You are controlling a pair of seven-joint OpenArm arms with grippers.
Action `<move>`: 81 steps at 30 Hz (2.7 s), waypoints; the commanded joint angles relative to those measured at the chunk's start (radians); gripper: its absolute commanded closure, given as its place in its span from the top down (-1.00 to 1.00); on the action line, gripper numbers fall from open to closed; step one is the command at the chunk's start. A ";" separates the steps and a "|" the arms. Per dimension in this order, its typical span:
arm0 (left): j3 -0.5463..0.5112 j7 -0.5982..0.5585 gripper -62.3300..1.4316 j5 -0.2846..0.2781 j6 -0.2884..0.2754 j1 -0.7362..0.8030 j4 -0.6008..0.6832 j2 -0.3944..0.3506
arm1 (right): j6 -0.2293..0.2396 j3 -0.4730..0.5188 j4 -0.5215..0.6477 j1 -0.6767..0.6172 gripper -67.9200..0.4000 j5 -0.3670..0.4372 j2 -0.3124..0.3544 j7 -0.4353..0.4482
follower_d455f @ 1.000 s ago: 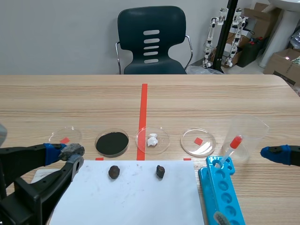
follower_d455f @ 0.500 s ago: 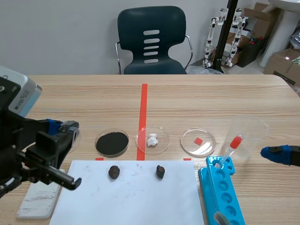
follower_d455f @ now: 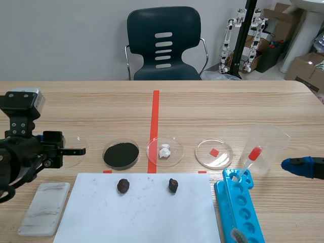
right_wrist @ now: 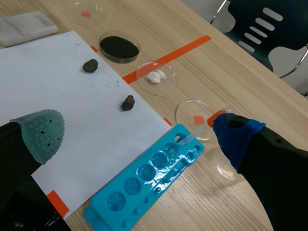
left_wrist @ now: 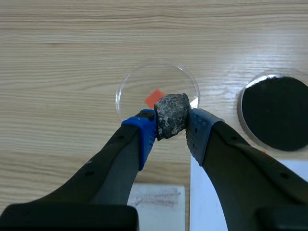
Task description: Put the mineral in the empty petri dish
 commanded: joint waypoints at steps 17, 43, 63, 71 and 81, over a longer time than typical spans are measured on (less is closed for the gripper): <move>-0.003 0.213 -0.51 -0.047 0.000 -0.452 -0.497 0.002 | -0.001 0.009 0.010 0.003 0.93 0.008 0.005 0.012; 0.069 0.315 -0.51 -0.040 -0.002 -0.571 -0.664 0.030 | -0.001 0.009 0.010 0.003 0.93 0.008 0.005 0.012; 0.069 0.322 0.04 -0.039 -0.002 -0.571 -0.664 0.030 | -0.001 0.009 0.010 0.003 0.93 0.008 0.005 0.012; 0.068 0.322 0.49 -0.040 -0.001 -0.562 -0.649 0.029 | -0.001 0.009 0.010 0.003 0.93 0.008 0.005 0.012; 0.065 0.323 1.00 -0.045 0.003 -0.487 -0.526 0.002 | -0.001 0.009 0.010 0.003 0.93 0.008 0.005 0.012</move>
